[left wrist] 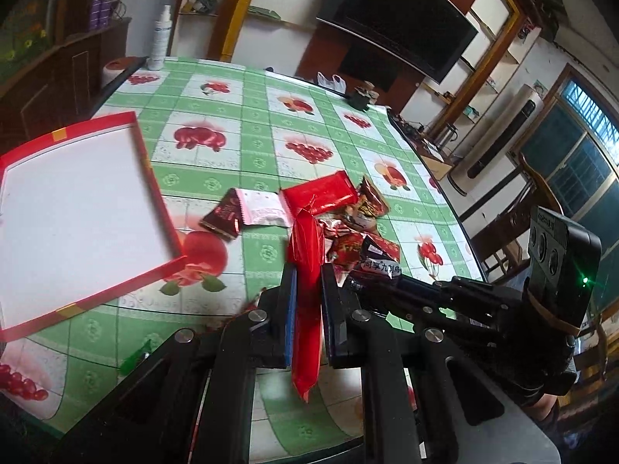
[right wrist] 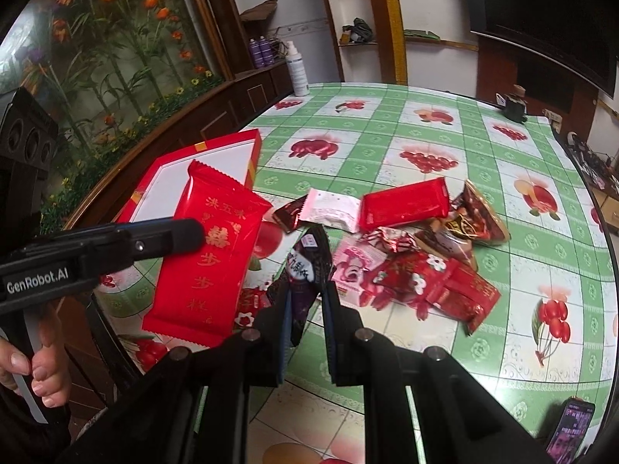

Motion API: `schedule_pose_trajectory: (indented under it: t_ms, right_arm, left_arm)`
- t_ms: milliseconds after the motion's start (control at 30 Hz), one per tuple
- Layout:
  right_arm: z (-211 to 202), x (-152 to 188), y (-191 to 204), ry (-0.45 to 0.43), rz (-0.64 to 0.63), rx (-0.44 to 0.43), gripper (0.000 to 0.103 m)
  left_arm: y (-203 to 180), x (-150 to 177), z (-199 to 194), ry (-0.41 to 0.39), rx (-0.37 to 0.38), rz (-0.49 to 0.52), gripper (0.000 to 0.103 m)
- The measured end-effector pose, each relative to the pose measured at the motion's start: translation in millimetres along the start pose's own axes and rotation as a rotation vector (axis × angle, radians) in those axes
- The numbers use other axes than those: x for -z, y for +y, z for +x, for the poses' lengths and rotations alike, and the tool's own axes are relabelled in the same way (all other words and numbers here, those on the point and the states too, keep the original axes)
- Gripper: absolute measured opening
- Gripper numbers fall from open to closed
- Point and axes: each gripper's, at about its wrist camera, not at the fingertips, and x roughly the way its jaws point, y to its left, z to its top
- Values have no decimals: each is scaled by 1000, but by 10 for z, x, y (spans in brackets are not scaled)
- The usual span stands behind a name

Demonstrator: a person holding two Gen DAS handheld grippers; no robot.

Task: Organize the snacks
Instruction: 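Carry the red bag and dark packet in both tools toward the red tray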

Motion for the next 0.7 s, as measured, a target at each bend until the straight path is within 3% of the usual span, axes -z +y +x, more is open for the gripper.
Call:
schedule_pose_trajectory:
  t_ms: [700]
  right_arm:
    - [103,-308,349,28,-90,-57,17]
  left_arm:
    - [336,-122,-383,-78,-46,-52,11]
